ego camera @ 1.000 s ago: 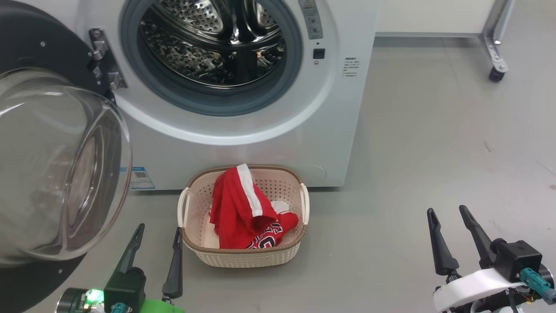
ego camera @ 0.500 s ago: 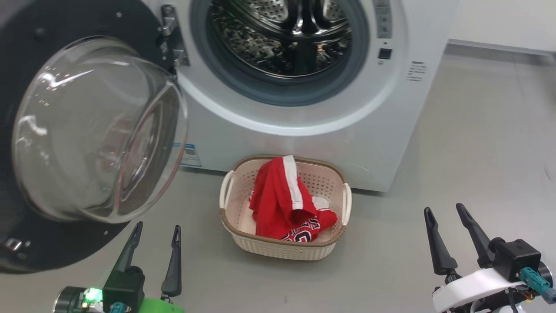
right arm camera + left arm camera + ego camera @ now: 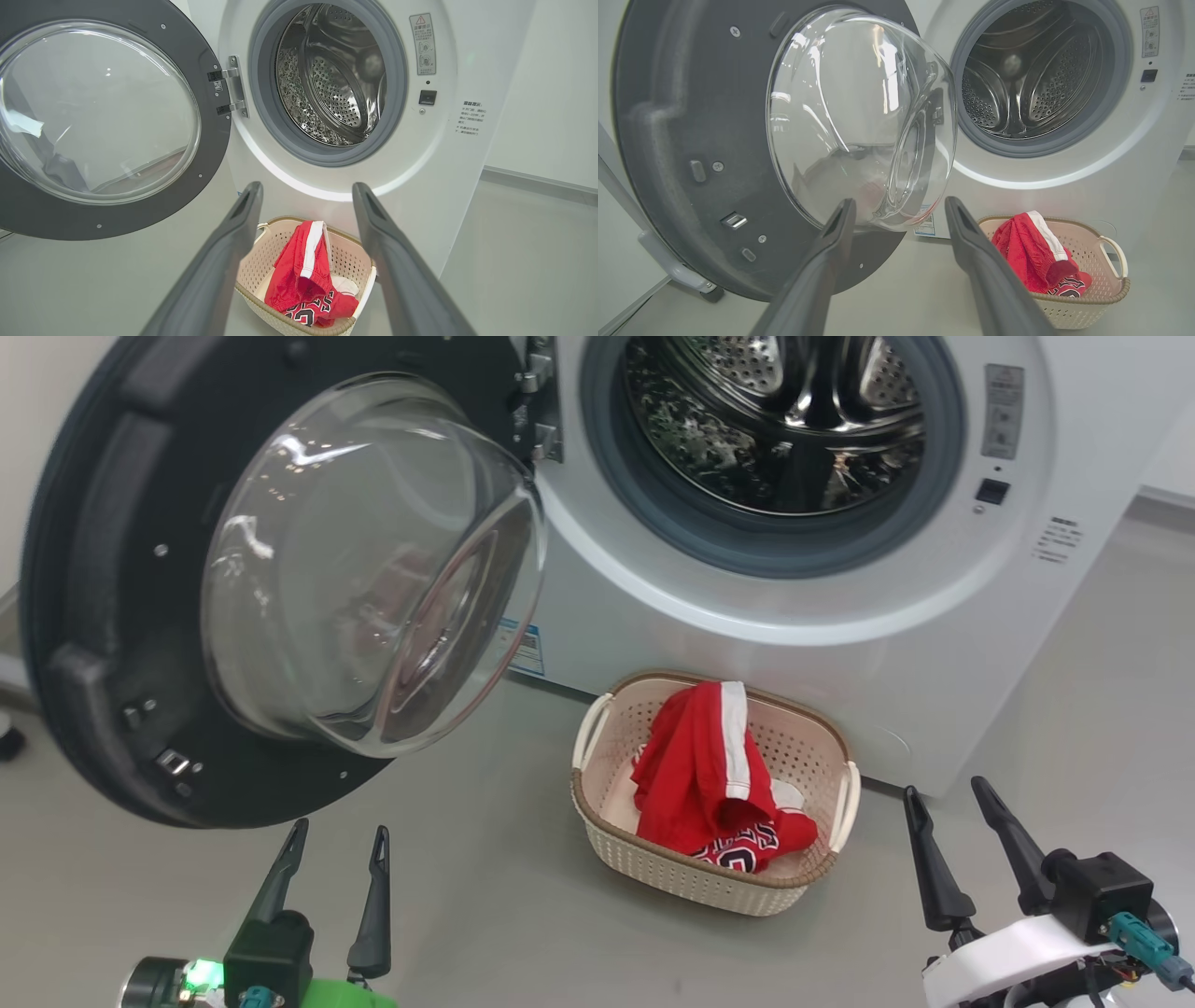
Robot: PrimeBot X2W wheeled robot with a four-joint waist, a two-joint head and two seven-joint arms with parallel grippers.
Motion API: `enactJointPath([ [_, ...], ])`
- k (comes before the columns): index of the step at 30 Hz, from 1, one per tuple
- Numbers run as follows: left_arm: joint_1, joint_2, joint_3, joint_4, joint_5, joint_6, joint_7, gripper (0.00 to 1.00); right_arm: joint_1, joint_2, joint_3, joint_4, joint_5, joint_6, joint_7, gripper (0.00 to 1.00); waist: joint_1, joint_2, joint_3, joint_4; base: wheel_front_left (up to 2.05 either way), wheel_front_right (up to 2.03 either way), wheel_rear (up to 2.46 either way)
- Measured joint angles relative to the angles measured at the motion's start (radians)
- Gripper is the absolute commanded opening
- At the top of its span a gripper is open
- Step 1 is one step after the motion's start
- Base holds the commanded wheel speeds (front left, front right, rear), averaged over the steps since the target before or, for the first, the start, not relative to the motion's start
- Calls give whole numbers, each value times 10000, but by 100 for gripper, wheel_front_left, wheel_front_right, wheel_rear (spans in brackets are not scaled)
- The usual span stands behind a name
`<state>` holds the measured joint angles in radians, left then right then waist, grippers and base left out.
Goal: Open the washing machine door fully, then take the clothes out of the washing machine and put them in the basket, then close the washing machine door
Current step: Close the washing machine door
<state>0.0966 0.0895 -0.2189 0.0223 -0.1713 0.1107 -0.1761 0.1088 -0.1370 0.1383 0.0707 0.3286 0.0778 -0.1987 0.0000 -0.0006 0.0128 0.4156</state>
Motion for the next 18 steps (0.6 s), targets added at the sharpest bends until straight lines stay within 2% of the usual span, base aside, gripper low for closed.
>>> enactJointPath([
  [7, 221, 25, 261, 15, -4, 0, -10, 100, 19, 146, 341, -2, -2, 31, 98, 100, 0, 0, -189, 580, 0, 0, 0],
  [18, 307, 61, 330, -35, -4, 0, -12, 100, 18, 180, 403, 0, -2, 31, 136, 100, 0, 0, -273, 676, 0, 0, 0],
])
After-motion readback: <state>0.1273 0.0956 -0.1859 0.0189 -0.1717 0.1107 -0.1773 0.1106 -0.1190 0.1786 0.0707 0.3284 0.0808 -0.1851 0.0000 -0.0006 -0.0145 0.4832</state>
